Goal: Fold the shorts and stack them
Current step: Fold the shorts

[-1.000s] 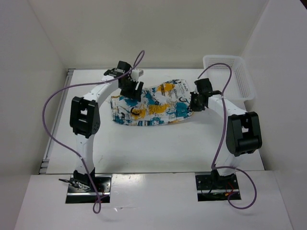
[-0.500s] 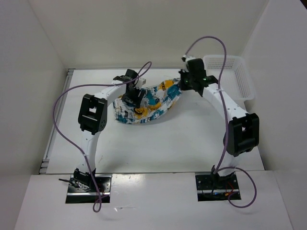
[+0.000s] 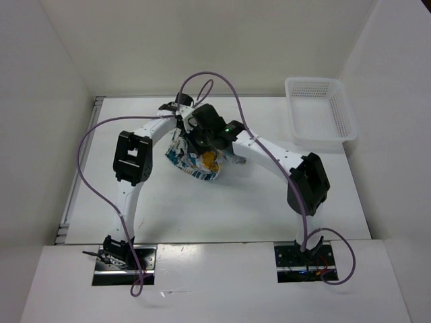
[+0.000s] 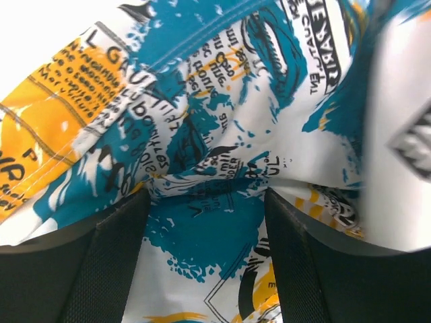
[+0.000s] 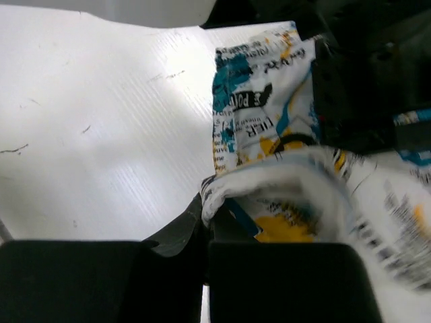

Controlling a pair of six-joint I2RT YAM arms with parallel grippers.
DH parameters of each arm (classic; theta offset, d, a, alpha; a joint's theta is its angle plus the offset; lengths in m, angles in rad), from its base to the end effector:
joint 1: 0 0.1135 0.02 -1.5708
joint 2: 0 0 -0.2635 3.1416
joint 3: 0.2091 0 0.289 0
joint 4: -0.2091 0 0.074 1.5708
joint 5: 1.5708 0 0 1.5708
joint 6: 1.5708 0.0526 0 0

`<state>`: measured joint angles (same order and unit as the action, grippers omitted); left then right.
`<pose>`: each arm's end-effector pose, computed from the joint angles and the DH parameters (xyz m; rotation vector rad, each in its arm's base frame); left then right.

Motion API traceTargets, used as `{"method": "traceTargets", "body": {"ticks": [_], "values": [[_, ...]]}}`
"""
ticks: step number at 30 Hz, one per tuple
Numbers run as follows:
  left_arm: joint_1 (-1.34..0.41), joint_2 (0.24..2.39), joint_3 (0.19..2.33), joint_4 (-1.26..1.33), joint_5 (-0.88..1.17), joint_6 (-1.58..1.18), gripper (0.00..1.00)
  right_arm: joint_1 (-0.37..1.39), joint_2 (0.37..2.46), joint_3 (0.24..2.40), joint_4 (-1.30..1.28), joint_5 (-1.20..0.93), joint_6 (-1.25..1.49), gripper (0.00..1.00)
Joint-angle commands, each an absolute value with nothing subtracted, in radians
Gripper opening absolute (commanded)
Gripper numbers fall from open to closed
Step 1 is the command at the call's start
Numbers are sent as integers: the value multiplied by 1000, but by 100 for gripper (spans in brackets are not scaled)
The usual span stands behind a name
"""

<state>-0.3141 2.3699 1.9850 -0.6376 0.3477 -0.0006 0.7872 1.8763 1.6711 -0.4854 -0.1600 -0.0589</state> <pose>0.5249 -0.1894 0.1414 0.5325 2.5467 -0.5653 0.3366 0.3497 0.2857 -1.0290 2.0729 0.5611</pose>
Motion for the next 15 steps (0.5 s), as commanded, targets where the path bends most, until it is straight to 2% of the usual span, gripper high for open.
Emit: {"method": "traceTargets", "body": {"ticks": [1, 8, 10, 12, 13, 14, 15], "values": [[-301, 2396, 1905, -686, 540, 0, 76, 799, 1962, 1765, -512, -235, -144, 0], [-272, 2229, 1802, -676, 615, 0, 78, 808, 2057, 1847, -534, -190, -239, 0], [-233, 2156, 1802, -676, 626, 0, 86, 808, 2031, 1823, -543, -190, -239, 0], [-209, 2116, 1802, -686, 611, 0, 89, 808, 2022, 1792, -543, -201, -239, 0], [-186, 2087, 1802, -686, 586, 0, 93, 819, 2007, 1757, -543, -201, -239, 5], [-172, 2074, 1802, -686, 574, 0, 94, 831, 2006, 1743, -543, -201, -227, 23], [-146, 2051, 1787, -686, 574, 0, 96, 831, 2006, 1743, -557, -216, -227, 46]]}}
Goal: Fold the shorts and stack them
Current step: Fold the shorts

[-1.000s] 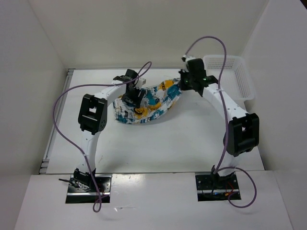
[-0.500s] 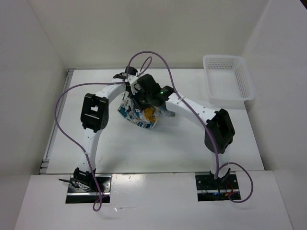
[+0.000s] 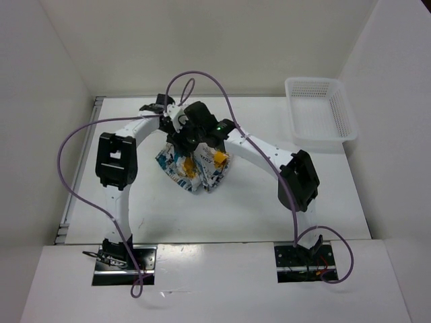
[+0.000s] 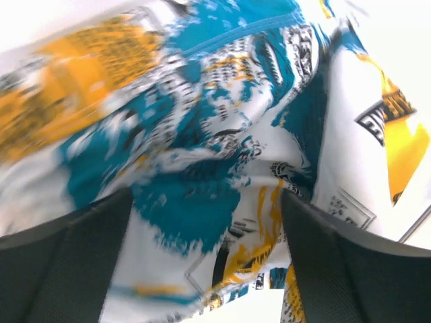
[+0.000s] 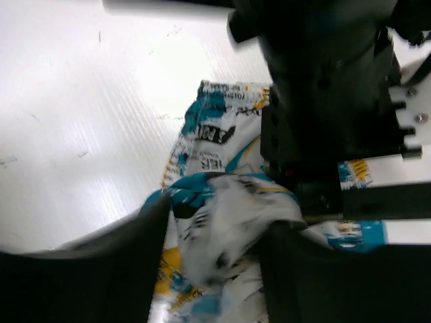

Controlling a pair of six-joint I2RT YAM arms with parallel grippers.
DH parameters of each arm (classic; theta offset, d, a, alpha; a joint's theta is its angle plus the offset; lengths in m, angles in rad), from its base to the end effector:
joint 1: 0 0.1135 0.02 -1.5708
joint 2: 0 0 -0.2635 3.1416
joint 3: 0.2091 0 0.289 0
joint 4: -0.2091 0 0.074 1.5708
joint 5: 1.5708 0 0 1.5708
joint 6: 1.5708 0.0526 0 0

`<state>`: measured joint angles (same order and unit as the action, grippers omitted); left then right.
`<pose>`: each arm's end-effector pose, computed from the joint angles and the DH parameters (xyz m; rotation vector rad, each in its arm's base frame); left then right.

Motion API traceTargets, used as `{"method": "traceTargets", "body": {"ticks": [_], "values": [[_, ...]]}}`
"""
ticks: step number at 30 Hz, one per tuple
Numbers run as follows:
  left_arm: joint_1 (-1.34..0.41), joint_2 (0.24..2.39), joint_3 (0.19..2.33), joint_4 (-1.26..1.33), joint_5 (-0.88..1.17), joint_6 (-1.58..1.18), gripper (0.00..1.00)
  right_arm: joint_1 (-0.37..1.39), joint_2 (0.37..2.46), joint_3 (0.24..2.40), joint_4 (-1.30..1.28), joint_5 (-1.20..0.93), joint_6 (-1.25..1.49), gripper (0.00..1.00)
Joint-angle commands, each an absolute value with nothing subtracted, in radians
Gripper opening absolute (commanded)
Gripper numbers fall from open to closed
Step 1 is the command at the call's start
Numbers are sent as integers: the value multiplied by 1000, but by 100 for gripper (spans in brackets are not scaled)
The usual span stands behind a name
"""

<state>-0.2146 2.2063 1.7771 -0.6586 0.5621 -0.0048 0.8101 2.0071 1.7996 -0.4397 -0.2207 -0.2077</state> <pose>0.4957 -0.1367 0.1575 0.4577 2.5755 -0.8191 0.3504 0.3848 0.2772 -1.2087 1.9109 0.5722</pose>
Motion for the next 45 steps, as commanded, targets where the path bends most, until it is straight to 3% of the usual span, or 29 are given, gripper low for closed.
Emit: {"method": "traceTargets", "body": {"ticks": [1, 3, 8, 12, 16, 17, 21, 22, 24, 30, 37, 45], "values": [[-132, 2040, 1757, -664, 563, 0, 100, 847, 2006, 1743, -567, -244, -242, 65], [-104, 2027, 1730, -653, 563, 0, 100, 857, 2006, 1794, -580, -322, -242, 79], [-5, 1993, 1692, -604, 563, 0, 100, 891, 2007, 1914, -614, -397, -242, 100], [37, 1973, 1692, -595, 545, 0, 100, 891, 1964, 1954, -632, -477, -204, 100], [60, 1921, 1692, -661, 535, 0, 100, 849, 1867, 1889, -577, -407, -46, 97], [60, 1875, 1665, -682, 535, 0, 100, 816, 1823, 1799, -545, -382, 6, 93], [11, 1708, 1460, -750, 433, 0, 100, 565, 1773, 1511, -529, -226, 248, 59], [2, 1691, 1418, -761, 404, 0, 100, 565, 1760, 1427, -543, -209, 249, 58], [2, 1678, 1337, -740, 356, 0, 100, 555, 1759, 1362, -552, -234, 273, 58], [2, 1641, 1160, -635, 291, 0, 100, 555, 1822, 1249, -453, -330, 423, 70], [-35, 1641, 1042, -546, 212, 0, 100, 555, 1890, 1264, -433, -434, 520, 94], [-66, 1700, 1022, -468, 155, 0, 100, 555, 1991, 1328, -388, -491, 607, 96]]}}
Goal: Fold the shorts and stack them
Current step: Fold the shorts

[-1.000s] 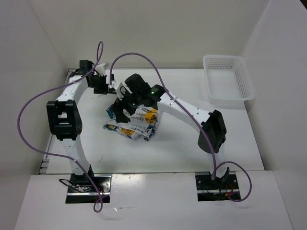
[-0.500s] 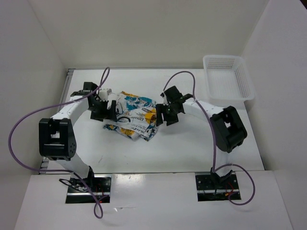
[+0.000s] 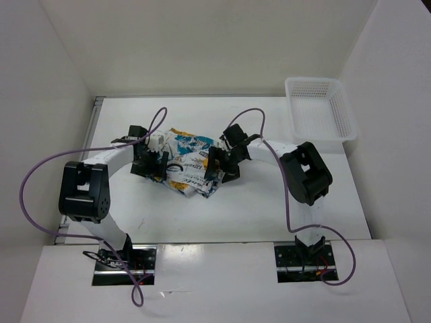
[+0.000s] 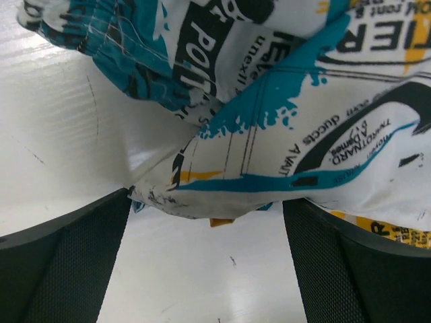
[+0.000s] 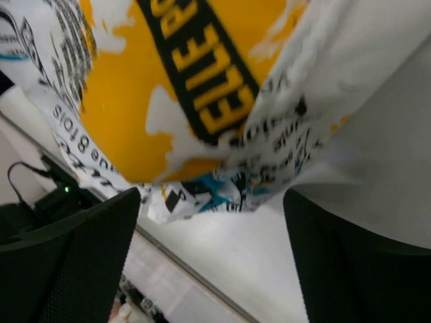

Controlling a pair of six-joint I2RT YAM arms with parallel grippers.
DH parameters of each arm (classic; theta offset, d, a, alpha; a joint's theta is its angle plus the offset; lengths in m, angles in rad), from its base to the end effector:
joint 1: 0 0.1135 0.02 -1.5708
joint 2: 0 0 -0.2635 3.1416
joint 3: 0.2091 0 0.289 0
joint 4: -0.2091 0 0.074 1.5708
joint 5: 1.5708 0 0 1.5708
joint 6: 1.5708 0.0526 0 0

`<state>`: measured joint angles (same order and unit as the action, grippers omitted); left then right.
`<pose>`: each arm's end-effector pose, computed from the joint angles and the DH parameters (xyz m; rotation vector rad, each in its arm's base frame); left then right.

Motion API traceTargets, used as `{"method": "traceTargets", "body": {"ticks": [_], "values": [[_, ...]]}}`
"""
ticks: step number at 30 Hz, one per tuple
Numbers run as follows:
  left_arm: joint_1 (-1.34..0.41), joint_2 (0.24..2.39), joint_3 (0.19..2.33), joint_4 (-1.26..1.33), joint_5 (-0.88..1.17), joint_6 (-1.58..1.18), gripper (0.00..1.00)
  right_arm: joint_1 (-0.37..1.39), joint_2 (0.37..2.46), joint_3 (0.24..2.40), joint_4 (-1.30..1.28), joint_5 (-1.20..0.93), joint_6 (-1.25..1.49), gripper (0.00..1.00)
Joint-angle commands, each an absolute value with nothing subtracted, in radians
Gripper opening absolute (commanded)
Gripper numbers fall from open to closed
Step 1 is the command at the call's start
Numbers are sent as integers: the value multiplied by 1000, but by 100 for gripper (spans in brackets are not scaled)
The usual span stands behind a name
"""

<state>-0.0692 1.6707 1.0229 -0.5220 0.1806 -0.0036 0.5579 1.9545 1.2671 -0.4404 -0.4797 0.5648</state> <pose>0.3555 -0.0341 0.1372 0.1400 2.7324 -0.2678 0.3493 0.2466 0.1158 -0.1483 2.8737 0.9392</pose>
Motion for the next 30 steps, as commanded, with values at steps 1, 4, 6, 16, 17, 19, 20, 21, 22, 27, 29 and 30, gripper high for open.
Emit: {"method": "traceTargets", "body": {"ticks": [1, 4, 6, 16, 17, 19, 20, 21, 22, 27, 29, 30], "values": [[-66, 1709, 1032, -468, 166, 0, 100, 555, 2012, 1338, -388, -491, 623, 89], [-66, 1718, 1041, -468, 189, 0, 100, 555, 2026, 1350, -388, -470, 646, 71], [-66, 1727, 1042, -479, 202, 0, 95, 555, 2026, 1339, -388, -457, 655, 51], [-66, 1756, 1088, -572, 305, 0, 55, 508, 2013, 1348, -397, -555, 594, 0], [-66, 1756, 1103, -584, 305, 0, 53, 496, 2002, 1377, -397, -605, 569, 0], [-66, 1746, 1135, -621, 305, 0, 52, 451, 1983, 1431, -397, -804, 501, 0], [-66, 1730, 1146, -632, 305, 0, 52, 437, 1971, 1455, -397, -872, 488, 0], [-66, 1720, 1158, -653, 305, 0, 52, 425, 1971, 1479, -384, -932, 488, 0], [-66, 1710, 1169, -653, 305, 0, 52, 401, 1971, 1517, -368, -1025, 500, 0], [-66, 1710, 1230, -666, 314, 0, 52, 388, 2067, 1638, -220, -1143, 653, 0], [-66, 1733, 1244, -666, 314, 0, 52, 388, 2118, 1692, -193, -1143, 731, 0], [-66, 1746, 1256, -666, 314, 0, 52, 388, 2146, 1760, -193, -1129, 745, 0]]}}
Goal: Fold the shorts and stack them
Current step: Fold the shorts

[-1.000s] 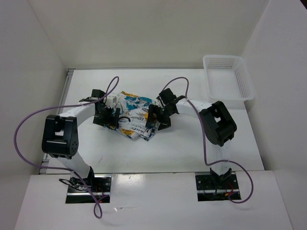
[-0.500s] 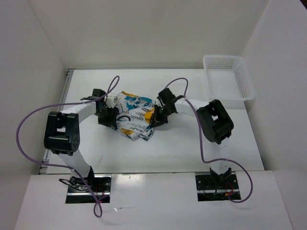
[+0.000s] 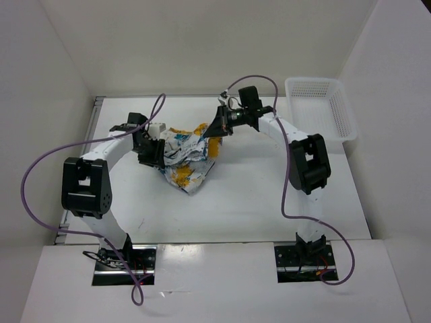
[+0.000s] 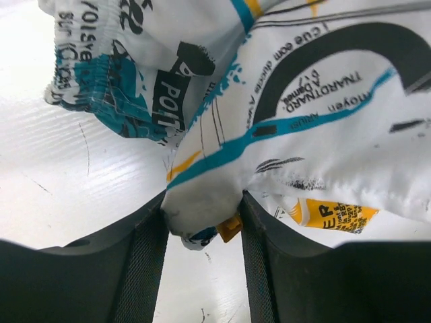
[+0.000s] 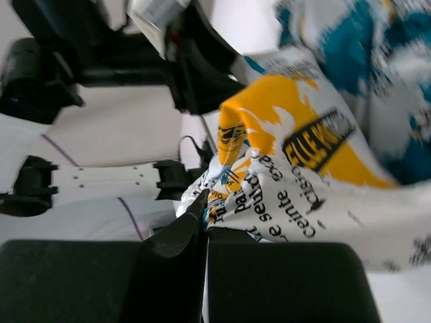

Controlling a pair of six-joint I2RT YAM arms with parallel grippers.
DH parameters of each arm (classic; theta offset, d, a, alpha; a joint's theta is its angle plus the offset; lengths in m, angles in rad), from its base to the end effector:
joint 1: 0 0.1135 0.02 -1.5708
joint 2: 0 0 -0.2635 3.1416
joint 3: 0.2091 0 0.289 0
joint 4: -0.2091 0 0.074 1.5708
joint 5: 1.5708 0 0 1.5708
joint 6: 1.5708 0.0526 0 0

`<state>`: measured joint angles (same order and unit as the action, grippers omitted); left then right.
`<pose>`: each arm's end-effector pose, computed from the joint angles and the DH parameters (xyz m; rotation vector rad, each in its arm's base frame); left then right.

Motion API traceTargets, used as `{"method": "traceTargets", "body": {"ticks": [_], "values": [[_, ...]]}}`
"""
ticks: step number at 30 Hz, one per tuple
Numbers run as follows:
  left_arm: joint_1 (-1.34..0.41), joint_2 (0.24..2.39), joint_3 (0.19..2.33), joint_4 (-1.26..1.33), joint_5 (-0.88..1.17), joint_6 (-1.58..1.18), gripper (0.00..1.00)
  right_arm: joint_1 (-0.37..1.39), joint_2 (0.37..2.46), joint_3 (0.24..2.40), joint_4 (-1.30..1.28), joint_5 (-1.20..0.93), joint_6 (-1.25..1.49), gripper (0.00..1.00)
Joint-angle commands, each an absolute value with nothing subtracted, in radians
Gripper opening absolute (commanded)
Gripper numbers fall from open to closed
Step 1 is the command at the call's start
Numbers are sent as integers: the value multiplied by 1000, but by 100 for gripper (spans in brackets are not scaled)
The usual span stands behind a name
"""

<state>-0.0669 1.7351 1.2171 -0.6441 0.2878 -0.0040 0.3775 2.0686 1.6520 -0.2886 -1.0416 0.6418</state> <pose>0.3860 -0.0408 0.1714 0.1669 2.7112 -0.4131 0.4529 0.2284 0.2203 -0.3053 2.3926 1.6930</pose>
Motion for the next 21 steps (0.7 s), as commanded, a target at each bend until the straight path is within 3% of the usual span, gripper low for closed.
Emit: {"method": "traceTargets", "body": {"ticks": [1, 7, 11, 16, 17, 21], "values": [[-66, 1767, 1256, -654, 314, 0, 52, 388, 2202, 1794, -175, -1129, 762, 0], [-29, 1851, 1298, -603, 359, 0, 58, 388, 2374, 2058, -152, -1092, 870, 1], [-9, 1882, 1321, -580, 382, 0, 61, 388, 2494, 2192, -152, -1025, 922, 17], [34, 1902, 1333, -589, 391, 0, 70, 388, 2598, 2368, -181, -867, 971, 18], [34, 1902, 1347, -589, 391, 0, 76, 388, 2612, 2402, -193, -839, 971, 20], [81, 1842, 1417, -640, 362, 0, 92, 388, 2671, 2592, -222, -758, 974, 59]]}}
